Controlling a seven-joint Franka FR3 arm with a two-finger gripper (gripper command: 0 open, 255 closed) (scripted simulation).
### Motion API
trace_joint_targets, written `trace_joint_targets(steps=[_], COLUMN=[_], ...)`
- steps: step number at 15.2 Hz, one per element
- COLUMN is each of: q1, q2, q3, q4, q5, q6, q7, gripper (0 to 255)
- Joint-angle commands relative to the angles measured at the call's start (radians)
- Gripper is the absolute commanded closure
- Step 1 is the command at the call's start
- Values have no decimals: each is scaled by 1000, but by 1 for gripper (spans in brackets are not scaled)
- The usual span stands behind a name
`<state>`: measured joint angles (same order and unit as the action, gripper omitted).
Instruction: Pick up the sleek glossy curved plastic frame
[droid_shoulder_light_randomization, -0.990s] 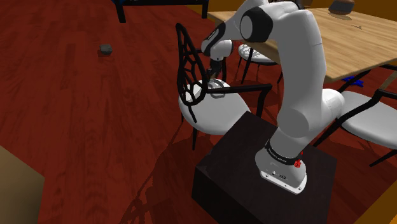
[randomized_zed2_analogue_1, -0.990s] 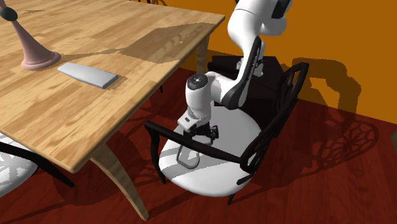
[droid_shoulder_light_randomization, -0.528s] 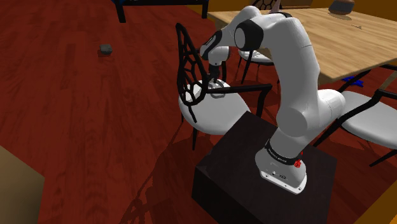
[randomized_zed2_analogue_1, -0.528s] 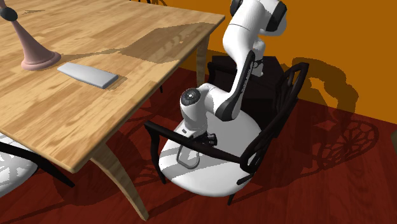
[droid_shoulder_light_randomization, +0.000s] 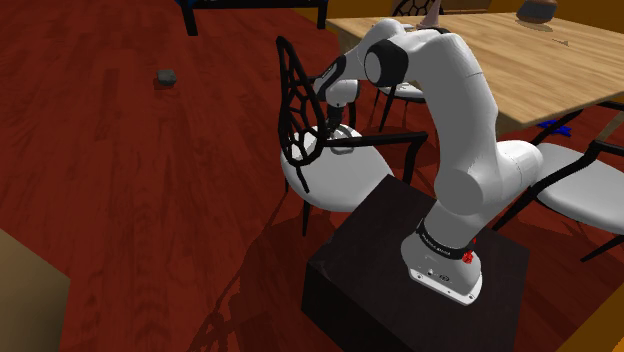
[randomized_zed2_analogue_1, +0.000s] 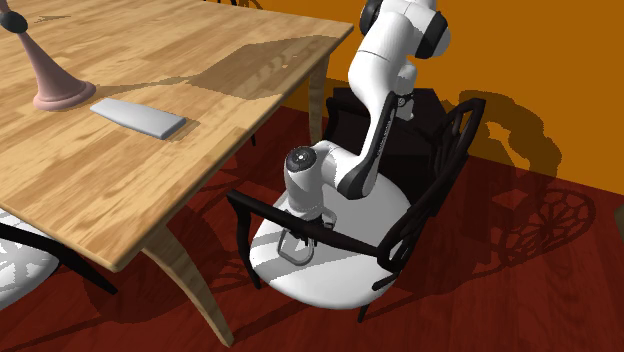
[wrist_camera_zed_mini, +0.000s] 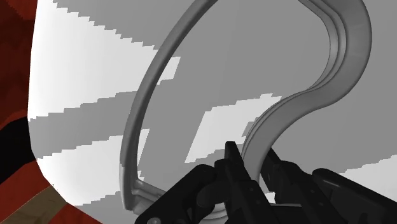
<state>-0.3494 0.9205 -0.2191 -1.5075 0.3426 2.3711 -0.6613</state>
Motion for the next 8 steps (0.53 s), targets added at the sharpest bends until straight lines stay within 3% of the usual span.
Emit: trace_joint_targets(steps=[1, 8], q1=[0, 3], q2=[1, -26], q3=[0, -5], q4=[1, -15], q5=[0, -4], q6=[1, -10], q7=[0, 1], gripper=[255, 255])
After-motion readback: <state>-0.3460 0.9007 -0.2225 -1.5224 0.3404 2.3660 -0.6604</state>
